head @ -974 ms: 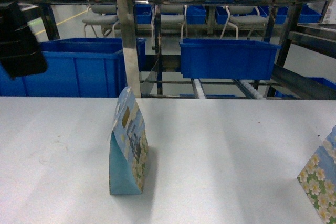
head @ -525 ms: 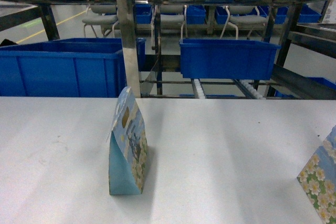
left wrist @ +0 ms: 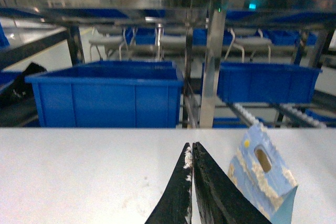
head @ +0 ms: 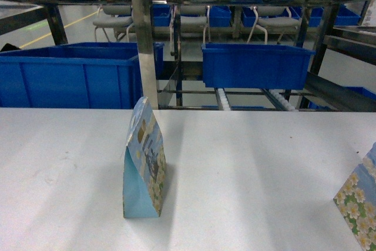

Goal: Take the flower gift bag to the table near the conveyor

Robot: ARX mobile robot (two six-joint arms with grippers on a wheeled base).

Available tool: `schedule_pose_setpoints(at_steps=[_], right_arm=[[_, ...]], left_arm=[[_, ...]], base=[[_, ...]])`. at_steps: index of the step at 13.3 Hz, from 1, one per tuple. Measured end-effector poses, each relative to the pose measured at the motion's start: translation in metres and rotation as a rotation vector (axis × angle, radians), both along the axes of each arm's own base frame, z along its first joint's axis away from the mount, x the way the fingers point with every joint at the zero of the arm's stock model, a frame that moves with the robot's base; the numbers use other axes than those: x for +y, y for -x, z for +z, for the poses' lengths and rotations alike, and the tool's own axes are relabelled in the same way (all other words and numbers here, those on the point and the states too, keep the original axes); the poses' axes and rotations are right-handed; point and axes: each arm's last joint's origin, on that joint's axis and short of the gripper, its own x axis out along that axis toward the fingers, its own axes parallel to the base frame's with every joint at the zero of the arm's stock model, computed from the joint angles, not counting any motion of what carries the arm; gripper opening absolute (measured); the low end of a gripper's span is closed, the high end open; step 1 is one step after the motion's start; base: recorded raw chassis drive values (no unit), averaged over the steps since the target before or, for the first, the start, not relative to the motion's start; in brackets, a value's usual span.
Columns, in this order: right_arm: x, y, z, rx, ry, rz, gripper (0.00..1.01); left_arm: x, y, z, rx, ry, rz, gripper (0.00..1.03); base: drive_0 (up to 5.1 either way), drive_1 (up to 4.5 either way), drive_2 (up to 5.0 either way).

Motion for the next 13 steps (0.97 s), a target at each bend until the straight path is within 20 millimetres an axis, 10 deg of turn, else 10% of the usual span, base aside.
schedule_pose_setpoints(at_steps=[13], right_arm=[[0.000, 0.003, 0.004, -0.044, 0.000, 0.000, 0.02]], left_arm=[[0.012, 0.035, 0.001, -0.011, -0.005, -0.003, 0.02]], base=[[0.0, 0.00, 0.0]])
